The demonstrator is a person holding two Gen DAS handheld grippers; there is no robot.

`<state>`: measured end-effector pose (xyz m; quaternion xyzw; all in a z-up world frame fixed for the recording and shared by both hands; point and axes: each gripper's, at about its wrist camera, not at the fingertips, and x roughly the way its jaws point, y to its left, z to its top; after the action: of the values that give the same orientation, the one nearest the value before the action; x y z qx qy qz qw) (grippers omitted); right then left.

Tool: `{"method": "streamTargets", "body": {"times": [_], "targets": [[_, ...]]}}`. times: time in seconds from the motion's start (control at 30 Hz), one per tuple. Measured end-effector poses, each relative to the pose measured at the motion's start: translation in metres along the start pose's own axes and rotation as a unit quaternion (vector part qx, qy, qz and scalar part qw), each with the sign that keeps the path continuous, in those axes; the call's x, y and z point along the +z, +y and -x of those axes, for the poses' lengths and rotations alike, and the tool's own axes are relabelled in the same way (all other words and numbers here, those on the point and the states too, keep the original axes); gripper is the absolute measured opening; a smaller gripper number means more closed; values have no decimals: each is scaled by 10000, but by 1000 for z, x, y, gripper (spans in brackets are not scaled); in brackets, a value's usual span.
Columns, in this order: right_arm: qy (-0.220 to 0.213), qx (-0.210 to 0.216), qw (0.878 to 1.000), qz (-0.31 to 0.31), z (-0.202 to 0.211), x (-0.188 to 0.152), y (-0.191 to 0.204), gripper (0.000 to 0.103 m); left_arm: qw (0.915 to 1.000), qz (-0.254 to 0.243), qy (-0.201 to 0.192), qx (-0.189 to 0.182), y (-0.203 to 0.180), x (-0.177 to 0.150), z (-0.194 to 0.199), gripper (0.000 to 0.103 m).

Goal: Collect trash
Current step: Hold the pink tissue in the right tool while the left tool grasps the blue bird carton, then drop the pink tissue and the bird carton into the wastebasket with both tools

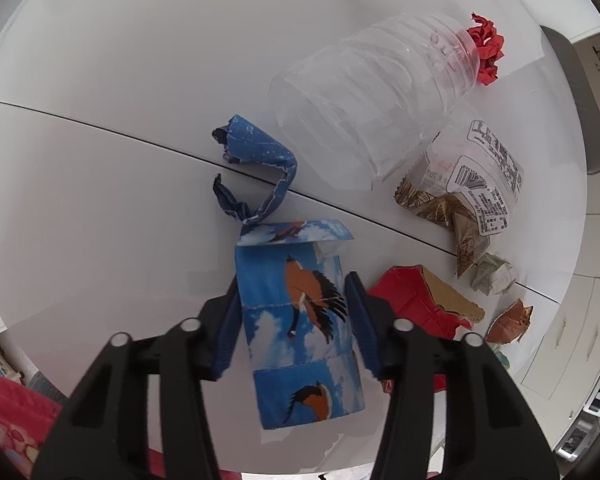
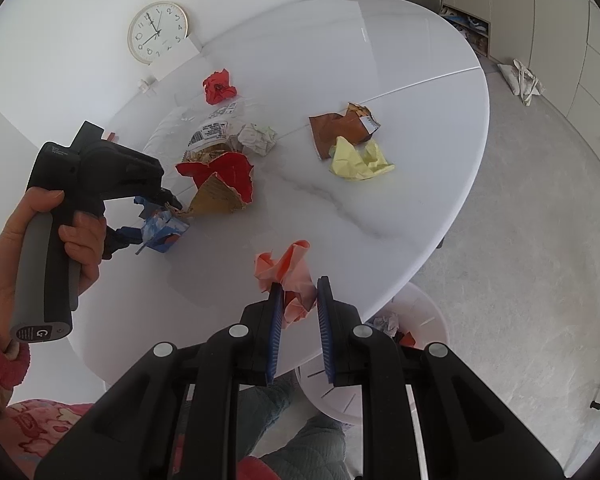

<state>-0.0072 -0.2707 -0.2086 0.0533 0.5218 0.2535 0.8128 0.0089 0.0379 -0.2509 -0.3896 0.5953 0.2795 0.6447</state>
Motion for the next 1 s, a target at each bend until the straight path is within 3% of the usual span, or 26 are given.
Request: {"method": "streamTargets", "body": {"times": [0.27, 0.43, 0.53, 0.8, 0.9, 1.0], "targets": [[-145, -20, 9999, -47, 11, -7, -3, 18, 9974, -707, -136, 91, -1, 0, 22, 46], [-278, -164, 9993, -194, 33, -22, -12, 18, 9851, -1696, -284, -5, 6, -21, 51, 46], [-240, -317, 9987, -324, 40, -40, -22, 18, 9701, -2383, -458, -65, 15, -38, 74, 46], [418, -475, 9937, -930, -14, -84, -54, 21, 9123, -3978, -934, -281, 22, -90, 124, 46], [553, -337, 9909, -1178, -30, -92, -61, 54, 8918, -4393, -1002, -400, 23, -115, 137, 46], [441, -492, 9873, -1448, -26, -96, -70, 70, 8650, -4885, -1057, -431, 10, -144, 136, 46]]}}
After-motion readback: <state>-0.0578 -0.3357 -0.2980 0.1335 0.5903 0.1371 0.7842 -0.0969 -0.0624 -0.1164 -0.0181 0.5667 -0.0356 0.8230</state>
